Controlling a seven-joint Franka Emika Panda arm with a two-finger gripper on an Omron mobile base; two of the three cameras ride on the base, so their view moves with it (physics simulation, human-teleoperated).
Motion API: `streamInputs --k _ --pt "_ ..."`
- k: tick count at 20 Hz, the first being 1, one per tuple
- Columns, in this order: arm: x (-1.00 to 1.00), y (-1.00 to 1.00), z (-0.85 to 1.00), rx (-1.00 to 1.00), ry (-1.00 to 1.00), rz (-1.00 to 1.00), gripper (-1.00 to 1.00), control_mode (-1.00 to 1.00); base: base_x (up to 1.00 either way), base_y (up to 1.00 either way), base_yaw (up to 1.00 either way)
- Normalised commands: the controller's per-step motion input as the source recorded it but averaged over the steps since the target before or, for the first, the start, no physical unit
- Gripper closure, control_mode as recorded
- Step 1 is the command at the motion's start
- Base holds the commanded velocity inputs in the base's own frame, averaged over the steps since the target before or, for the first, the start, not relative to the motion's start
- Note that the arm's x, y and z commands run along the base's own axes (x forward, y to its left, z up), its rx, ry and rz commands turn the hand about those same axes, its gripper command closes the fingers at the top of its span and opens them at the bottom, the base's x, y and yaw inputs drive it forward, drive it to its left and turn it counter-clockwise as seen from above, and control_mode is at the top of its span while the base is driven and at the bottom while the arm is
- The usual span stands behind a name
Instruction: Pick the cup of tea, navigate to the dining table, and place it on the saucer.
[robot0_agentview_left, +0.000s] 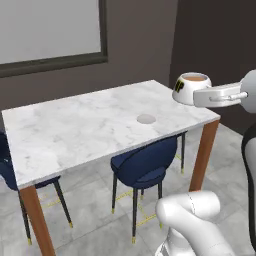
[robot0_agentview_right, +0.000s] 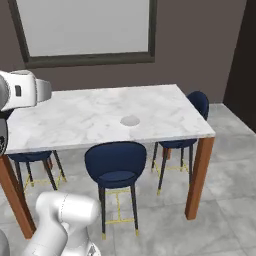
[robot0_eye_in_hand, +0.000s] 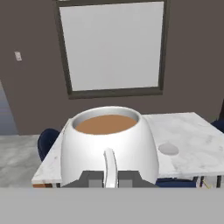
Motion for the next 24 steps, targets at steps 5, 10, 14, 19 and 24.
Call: streamInputs --k 5,10,14,19,24 --pt "0.00 0.00 0.00 0.00 0.00 0.00 1.00 1.00 0.29 -0.86 0.63" --pt "0.00 0.00 0.00 0.00 0.00 0.00 1.00 1.00 0.32 -0.89 0.62" --pt "0.00 0.00 0.00 0.00 0.00 0.00 1.00 1.00 0.43 -0.97 0.57" --pt "0.00 0.00 0.00 0.00 0.00 0.00 1.00 1.00 0.53 -0.96 0.37" --pt "0.00 0.00 0.00 0.00 0.00 0.00 1.00 1.00 0.17 -0.35 0.07"
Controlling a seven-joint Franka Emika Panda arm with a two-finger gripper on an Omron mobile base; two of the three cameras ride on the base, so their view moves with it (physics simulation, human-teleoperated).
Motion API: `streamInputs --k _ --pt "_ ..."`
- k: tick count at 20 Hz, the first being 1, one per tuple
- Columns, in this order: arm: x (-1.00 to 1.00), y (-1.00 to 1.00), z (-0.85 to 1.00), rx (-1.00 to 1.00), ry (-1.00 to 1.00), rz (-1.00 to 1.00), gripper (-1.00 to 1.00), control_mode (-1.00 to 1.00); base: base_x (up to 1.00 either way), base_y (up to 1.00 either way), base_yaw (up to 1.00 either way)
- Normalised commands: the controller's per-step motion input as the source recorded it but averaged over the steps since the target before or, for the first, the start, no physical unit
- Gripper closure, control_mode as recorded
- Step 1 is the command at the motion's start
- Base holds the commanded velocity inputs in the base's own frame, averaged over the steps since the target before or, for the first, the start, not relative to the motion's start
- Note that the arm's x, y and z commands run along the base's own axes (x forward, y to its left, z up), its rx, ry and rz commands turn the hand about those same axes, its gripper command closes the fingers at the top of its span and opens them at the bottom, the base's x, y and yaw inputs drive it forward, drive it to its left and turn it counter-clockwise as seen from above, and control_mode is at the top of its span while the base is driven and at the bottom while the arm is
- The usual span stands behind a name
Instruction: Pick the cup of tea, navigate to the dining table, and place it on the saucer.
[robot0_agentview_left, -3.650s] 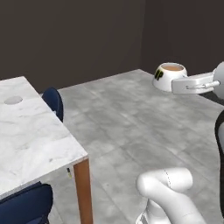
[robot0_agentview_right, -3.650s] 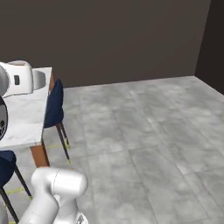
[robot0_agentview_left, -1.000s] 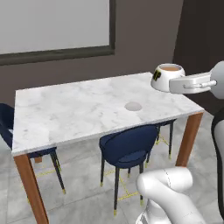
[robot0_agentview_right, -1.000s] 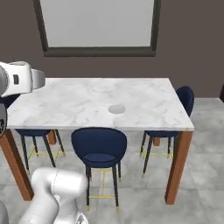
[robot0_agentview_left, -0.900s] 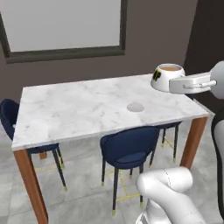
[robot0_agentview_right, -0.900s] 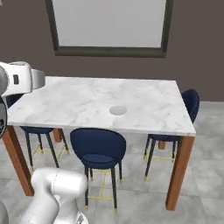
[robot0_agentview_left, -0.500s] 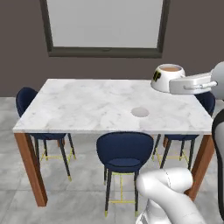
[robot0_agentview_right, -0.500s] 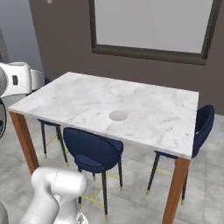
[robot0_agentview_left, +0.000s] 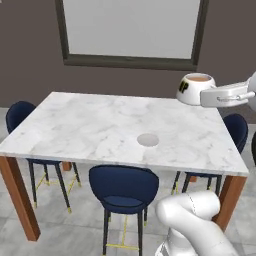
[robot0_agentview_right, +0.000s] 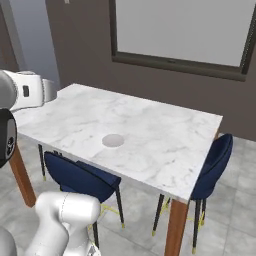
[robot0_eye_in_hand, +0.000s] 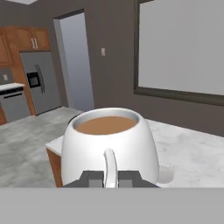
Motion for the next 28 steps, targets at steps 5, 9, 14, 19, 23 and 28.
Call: streamInputs --k 5,9,14,19,23,28 --pt "0.00 0.00 0.00 0.00 0.00 0.00 1.00 1.00 0.00 -0.29 0.00" --pt "0.00 0.00 0.00 0.00 0.00 0.00 1.00 1.00 0.00 -0.69 -0.05" --pt "0.00 0.00 0.00 0.00 0.00 0.00 1.00 1.00 0.00 -0.80 -0.12" --pt "0.00 0.00 0.00 0.00 0.00 0.00 1.00 1.00 0.25 -0.34 -0.05" --pt "0.00 0.00 0.00 0.00 0.00 0.00 1.00 1.00 0.86 -0.04 0.00" --pt "0.00 0.00 0.00 0.00 0.00 0.00 1.00 1.00 1.00 0.00 0.01"
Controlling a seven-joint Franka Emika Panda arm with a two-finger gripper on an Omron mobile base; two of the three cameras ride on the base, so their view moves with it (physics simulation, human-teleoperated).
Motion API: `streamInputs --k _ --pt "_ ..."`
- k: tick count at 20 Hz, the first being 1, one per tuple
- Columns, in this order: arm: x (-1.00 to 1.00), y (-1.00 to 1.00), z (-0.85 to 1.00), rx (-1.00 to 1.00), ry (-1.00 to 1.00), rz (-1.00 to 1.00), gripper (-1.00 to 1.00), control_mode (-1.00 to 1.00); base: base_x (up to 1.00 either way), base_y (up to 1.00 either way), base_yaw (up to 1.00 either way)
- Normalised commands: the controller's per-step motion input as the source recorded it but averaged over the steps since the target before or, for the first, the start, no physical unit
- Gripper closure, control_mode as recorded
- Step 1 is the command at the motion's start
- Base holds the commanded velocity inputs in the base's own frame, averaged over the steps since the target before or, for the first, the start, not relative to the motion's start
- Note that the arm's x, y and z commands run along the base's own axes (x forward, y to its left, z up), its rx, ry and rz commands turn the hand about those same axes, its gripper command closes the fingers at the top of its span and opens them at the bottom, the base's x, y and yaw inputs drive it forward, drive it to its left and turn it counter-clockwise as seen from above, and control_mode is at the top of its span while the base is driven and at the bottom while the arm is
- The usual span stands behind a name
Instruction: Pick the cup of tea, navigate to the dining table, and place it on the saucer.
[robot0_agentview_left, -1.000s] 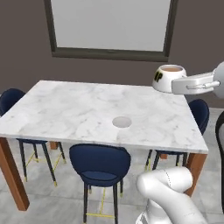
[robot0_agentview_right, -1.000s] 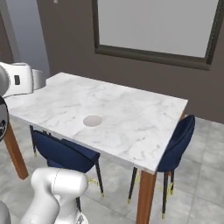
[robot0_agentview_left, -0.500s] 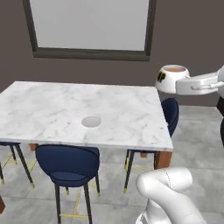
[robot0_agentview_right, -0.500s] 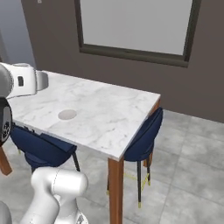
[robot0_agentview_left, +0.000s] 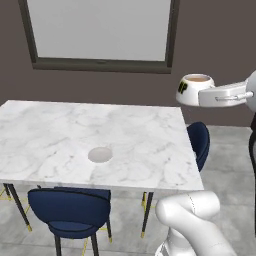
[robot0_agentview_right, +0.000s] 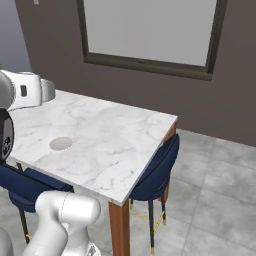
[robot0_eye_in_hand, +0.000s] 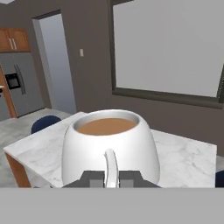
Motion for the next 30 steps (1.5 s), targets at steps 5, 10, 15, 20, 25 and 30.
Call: streamInputs --k 5,10,15,20,25,30 --pt "0.00 0.00 0.00 0.00 0.00 0.00 1.00 1.00 0.71 0.00 0.01" --pt "0.00 0.00 0.00 0.00 0.00 0.00 1.00 1.00 0.00 0.00 0.00" --pt "0.00 0.00 0.00 0.00 0.00 0.00 1.00 1.00 0.00 0.00 0.00" --pt "0.00 0.00 0.00 0.00 0.00 0.00 1.00 1.00 0.00 0.00 0.00" --pt "0.00 0.00 0.00 0.00 0.00 0.00 1.00 1.00 0.00 0.00 0.00" --pt "0.50 0.00 0.00 0.00 0.00 0.01 1.00 -1.00 0.00 0.00 0.00"
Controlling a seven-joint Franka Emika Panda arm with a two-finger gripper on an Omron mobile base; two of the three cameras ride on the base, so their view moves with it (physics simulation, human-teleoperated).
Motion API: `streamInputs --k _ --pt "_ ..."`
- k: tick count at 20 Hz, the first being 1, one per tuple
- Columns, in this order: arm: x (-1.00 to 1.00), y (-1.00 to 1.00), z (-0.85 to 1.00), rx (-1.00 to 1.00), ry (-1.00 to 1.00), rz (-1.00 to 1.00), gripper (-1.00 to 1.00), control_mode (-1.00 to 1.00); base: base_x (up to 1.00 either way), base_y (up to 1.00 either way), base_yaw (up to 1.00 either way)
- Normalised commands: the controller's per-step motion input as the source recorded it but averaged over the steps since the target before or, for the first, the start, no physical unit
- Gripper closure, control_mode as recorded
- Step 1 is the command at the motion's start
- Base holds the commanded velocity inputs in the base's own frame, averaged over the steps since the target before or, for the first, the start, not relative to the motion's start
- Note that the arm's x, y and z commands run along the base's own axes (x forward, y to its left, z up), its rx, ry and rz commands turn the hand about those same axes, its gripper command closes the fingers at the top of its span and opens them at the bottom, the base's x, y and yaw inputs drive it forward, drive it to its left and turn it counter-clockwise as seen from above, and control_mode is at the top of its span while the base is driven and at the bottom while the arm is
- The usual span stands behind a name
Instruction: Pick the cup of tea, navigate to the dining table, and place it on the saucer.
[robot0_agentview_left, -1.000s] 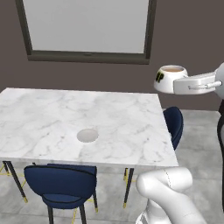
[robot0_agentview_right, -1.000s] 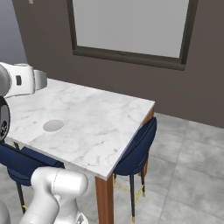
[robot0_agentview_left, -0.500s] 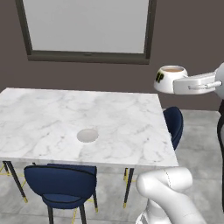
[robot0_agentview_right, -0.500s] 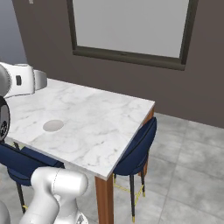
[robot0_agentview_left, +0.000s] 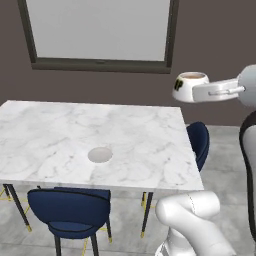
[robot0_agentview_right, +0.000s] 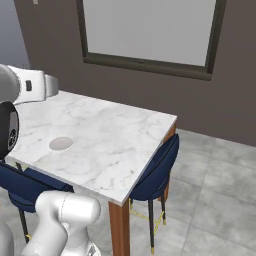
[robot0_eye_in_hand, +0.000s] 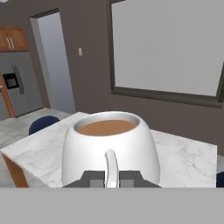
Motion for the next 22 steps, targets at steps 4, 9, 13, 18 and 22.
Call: streamInputs --k 4,9,13,18,22 --pt "0.95 -0.01 -0.04 0.01 0.00 0.10 1.00 -1.00 0.00 0.00 0.00" --pt "1.00 0.00 -0.18 0.01 0.00 0.25 1.00 -1.00 0.00 0.00 0.00" --pt "1.00 0.00 -0.34 0.01 0.01 0.38 1.00 -1.00 0.00 0.00 0.00" --pt "0.90 0.00 -0.41 0.05 -0.07 0.53 1.00 -1.00 0.00 0.00 0.00" --pt "0.49 0.00 -0.57 0.00 -0.31 0.56 1.00 -1.00 0.00 0.00 0.00"
